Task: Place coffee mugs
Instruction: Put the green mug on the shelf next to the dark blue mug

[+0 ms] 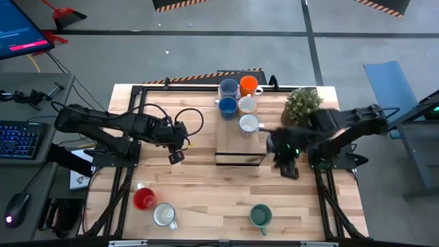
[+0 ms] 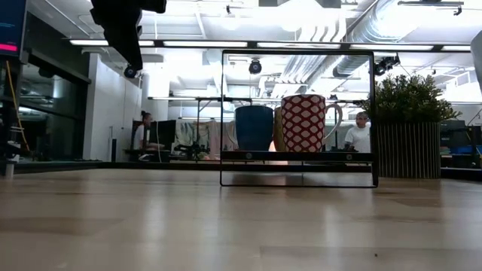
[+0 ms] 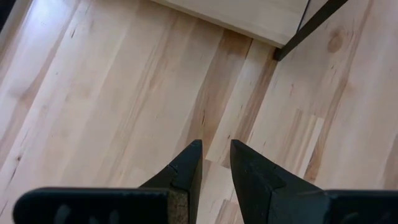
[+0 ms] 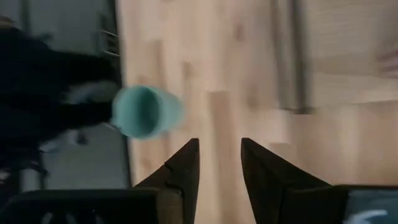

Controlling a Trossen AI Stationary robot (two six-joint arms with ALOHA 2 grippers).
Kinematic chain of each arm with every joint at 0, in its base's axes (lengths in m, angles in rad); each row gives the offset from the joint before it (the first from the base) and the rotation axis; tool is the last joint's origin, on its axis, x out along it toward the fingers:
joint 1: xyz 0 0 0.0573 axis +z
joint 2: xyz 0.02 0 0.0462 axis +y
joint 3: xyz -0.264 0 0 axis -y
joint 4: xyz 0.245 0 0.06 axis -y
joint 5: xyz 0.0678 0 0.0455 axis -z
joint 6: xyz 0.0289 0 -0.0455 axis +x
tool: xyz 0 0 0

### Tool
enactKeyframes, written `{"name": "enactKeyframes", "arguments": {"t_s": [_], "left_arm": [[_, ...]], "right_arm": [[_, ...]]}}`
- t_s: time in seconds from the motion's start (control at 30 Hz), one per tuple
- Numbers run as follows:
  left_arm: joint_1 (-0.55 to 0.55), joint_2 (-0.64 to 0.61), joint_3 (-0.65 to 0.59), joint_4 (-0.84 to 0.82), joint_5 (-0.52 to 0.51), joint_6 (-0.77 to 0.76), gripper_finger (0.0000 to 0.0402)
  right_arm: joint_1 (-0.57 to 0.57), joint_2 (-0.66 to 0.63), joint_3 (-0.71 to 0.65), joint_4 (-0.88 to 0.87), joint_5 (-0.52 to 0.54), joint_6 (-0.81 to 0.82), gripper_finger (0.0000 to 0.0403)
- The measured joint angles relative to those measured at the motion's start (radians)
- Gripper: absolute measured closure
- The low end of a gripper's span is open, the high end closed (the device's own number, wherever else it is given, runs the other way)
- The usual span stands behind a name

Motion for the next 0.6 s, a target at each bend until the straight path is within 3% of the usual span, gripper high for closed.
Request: {"name": "enactKeyframes", "arguments": {"t_s": [0.13, 0.3, 0.43, 0.6], "left_arm": [[0.000, 0.000, 0.000, -0.002, 0.000, -0.006, 0.0328], [0.000, 0.000, 0.000, -0.002, 0.001, 0.032, 0.0328], [0.000, 0.000, 0.000, -0.003, 0.002, 0.045, 0.0328], [0.000, 0.000, 0.000, -0.004, 0.003, 0.061, 0.0328]], "right_arm": [[0.141, -0.024, -0.112, 0.191, 0.007, 0.141, 0.0304], [0.283, 0.013, -0.221, 0.411, 0.055, 0.200, 0.0304], [0.342, 0.077, -0.242, 0.475, 0.144, 0.243, 0.0304], [0.363, 0.183, -0.239, 0.496, 0.162, 0.277, 0.0304]]}}
